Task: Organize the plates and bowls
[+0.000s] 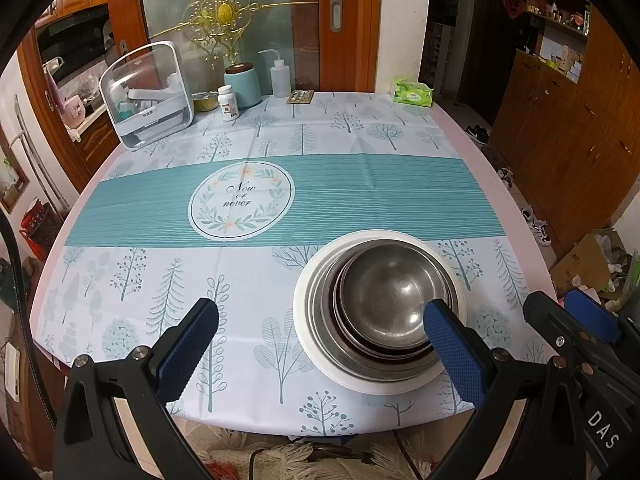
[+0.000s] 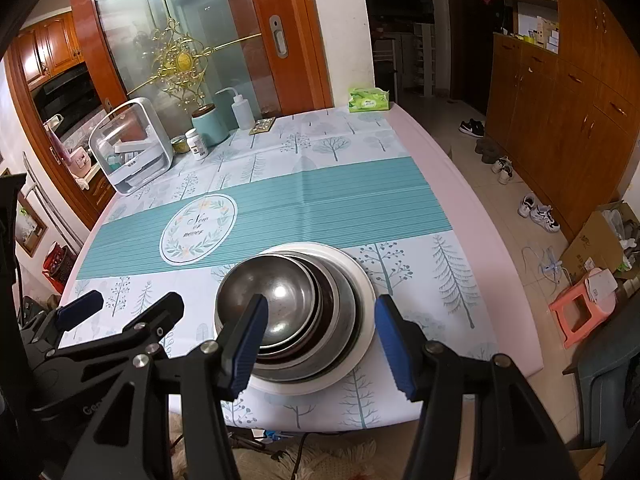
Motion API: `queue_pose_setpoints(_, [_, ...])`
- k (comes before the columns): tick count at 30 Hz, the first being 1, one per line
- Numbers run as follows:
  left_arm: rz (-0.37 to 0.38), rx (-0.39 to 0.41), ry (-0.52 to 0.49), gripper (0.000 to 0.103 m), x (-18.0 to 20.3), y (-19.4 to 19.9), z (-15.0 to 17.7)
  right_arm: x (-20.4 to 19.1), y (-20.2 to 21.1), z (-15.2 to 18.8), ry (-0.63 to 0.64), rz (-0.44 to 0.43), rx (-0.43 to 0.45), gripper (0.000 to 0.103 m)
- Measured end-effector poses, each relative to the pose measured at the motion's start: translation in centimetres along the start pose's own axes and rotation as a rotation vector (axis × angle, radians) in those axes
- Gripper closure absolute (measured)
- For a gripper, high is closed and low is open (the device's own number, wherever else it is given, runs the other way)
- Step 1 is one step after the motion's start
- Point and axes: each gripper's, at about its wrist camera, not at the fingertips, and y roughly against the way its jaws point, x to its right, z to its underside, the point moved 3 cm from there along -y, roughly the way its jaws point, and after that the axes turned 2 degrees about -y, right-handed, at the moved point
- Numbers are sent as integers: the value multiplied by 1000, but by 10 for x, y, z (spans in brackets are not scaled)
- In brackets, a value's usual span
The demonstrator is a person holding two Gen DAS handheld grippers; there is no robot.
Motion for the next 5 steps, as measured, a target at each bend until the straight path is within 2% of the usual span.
queue_pose_setpoints(5, [0, -5, 5, 1, 0, -2, 0, -1, 0, 0, -1, 0, -1, 47])
